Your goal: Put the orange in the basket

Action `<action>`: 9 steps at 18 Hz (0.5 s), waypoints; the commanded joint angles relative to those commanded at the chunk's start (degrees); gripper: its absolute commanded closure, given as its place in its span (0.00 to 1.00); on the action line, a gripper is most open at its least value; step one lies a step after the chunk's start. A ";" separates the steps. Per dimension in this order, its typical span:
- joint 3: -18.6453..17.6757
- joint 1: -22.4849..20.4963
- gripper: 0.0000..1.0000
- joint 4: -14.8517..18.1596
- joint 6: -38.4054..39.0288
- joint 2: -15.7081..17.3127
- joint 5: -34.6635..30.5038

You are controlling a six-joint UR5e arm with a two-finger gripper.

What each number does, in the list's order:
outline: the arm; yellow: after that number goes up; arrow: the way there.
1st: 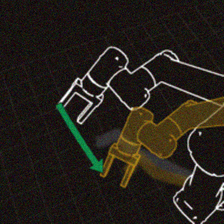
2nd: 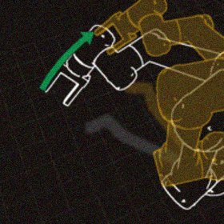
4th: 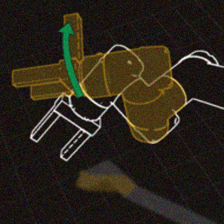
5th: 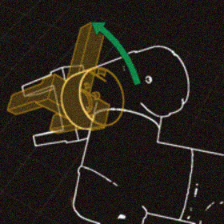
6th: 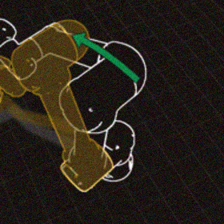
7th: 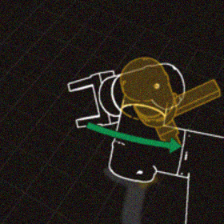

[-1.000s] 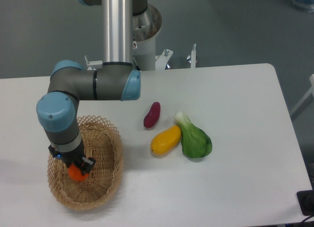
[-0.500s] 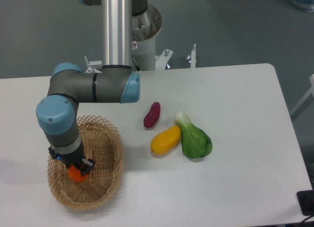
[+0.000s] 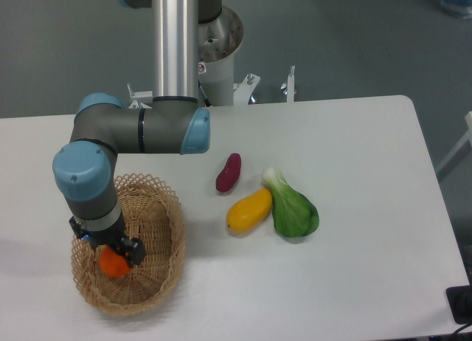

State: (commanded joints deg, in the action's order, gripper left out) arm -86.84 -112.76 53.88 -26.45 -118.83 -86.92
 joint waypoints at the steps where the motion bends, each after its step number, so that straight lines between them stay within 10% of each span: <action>1: 0.52 0.00 0.00 0.00 0.00 0.17 0.00; 9: 1.06 -5.09 0.00 3.41 -8.95 7.82 0.00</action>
State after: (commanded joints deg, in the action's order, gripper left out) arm -85.78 -117.85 57.29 -35.40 -111.01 -86.92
